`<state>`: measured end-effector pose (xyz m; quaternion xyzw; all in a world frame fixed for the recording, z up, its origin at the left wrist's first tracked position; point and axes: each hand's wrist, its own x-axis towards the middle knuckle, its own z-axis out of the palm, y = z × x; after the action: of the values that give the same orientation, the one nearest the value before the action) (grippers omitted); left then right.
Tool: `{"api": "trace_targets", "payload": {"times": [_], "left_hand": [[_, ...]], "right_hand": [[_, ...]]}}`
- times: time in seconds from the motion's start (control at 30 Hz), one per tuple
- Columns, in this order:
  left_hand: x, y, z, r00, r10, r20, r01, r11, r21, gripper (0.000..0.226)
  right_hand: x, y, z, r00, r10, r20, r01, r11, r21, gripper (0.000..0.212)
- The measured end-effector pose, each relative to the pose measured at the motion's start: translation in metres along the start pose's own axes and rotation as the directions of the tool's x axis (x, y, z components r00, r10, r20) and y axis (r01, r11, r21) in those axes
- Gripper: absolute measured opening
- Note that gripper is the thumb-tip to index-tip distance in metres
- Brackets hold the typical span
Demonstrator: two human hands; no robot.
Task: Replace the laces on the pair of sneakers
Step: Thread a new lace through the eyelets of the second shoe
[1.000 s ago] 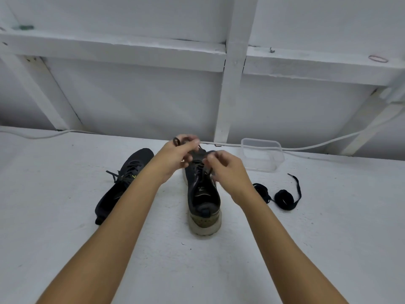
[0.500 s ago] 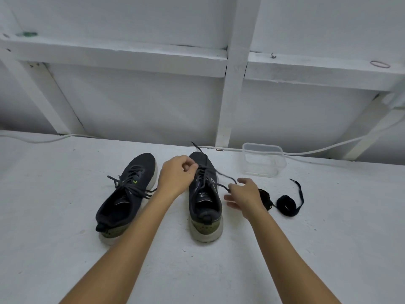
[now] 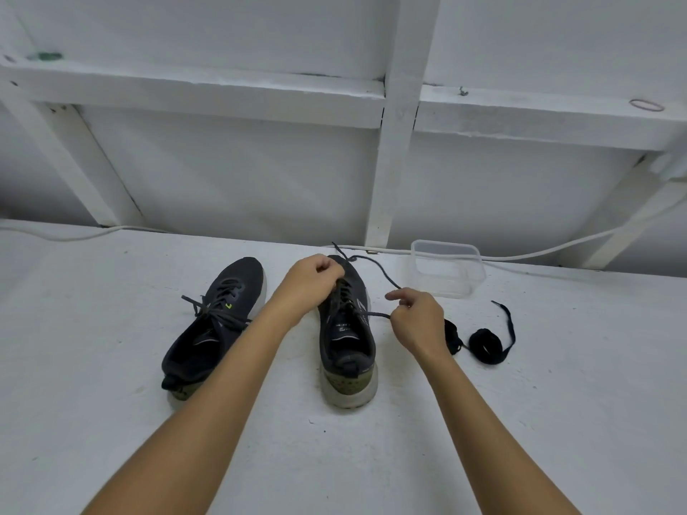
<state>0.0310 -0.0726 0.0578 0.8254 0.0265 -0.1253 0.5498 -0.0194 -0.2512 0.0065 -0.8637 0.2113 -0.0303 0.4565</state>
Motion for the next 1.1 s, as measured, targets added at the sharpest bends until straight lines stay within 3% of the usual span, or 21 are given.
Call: {"api": "trace_targets", "payload": {"times": [0.07,0.13,0.2,0.27,0.3,0.37,0.43,0.53,0.63,0.7,0.77,0.8,0.9,1.0,1.1], "left_hand": [[-0.005,-0.002,-0.007,0.995,-0.049,0.091,0.074,0.953,-0.293,0.013],[-0.008,-0.008,-0.016,0.990,0.001,0.140,0.069,0.863,-0.501,0.020],[-0.013,-0.017,-0.026,0.994,0.068,0.083,-0.008,0.821,-0.570,0.017],[-0.019,-0.028,-0.033,0.997,0.079,0.014,-0.055,0.808,-0.587,0.030],[-0.023,-0.033,-0.034,0.998,0.066,-0.018,-0.065,0.829,-0.555,0.035],[-0.031,-0.045,-0.033,0.995,0.012,-0.100,-0.044,0.944,-0.328,0.035],[-0.039,-0.054,-0.027,0.985,-0.101,-0.138,0.094,0.994,-0.053,0.029],[-0.045,-0.058,-0.017,0.928,-0.370,0.041,0.358,0.917,0.178,0.026],[-0.049,-0.058,-0.016,0.876,-0.465,0.126,0.387,0.835,0.391,0.046],[-0.046,-0.059,-0.017,0.919,-0.390,0.066,0.254,0.709,0.659,0.052],[-0.037,-0.059,-0.018,0.979,-0.191,-0.064,0.161,0.552,0.818,0.047],[-0.032,-0.055,-0.019,0.991,-0.069,-0.117,0.136,0.568,0.812,0.040],[-0.017,-0.042,-0.018,0.966,0.213,-0.147,-0.075,0.772,0.631,0.018],[-0.004,-0.034,-0.013,0.961,0.259,-0.095,-0.173,0.835,0.522,0.013],[0.004,-0.033,-0.006,0.970,0.236,-0.054,-0.175,0.837,0.518,0.013]], "right_hand": [[0.001,0.001,0.001,1.000,-0.002,0.014,0.003,0.997,-0.072,0.050],[0.000,0.002,0.001,1.000,-0.004,-0.023,0.000,0.986,-0.164,0.054],[-0.002,0.002,-0.001,1.000,-0.001,-0.018,-0.005,0.940,-0.341,0.050],[-0.004,0.000,-0.004,1.000,0.004,0.021,0.007,0.860,-0.510,0.041],[-0.005,-0.001,-0.005,0.999,0.004,0.044,0.022,0.819,-0.573,0.038],[-0.005,-0.002,-0.004,0.997,-0.007,0.070,0.052,0.753,-0.656,0.038],[-0.004,-0.002,0.000,0.997,-0.061,0.056,0.083,0.735,-0.673,0.037],[0.001,-0.006,0.005,0.977,-0.205,0.055,0.206,0.853,-0.479,0.027],[0.007,-0.017,0.008,0.944,-0.306,0.121,0.327,0.917,-0.230,0.019],[0.012,-0.024,0.009,0.925,-0.340,0.167,0.369,0.910,-0.188,0.018],[0.019,-0.029,0.012,0.911,-0.355,0.209,0.394,0.900,-0.187,0.018],[0.023,-0.031,0.013,0.906,-0.356,0.230,0.401,0.896,-0.191,0.018],[0.029,-0.037,0.015,0.890,-0.357,0.284,0.423,0.879,-0.219,0.018],[0.033,-0.040,0.017,0.874,-0.364,0.321,0.449,0.858,-0.249,0.017],[0.037,-0.040,0.020,0.869,-0.362,0.338,0.460,0.842,-0.280,0.015]]}}
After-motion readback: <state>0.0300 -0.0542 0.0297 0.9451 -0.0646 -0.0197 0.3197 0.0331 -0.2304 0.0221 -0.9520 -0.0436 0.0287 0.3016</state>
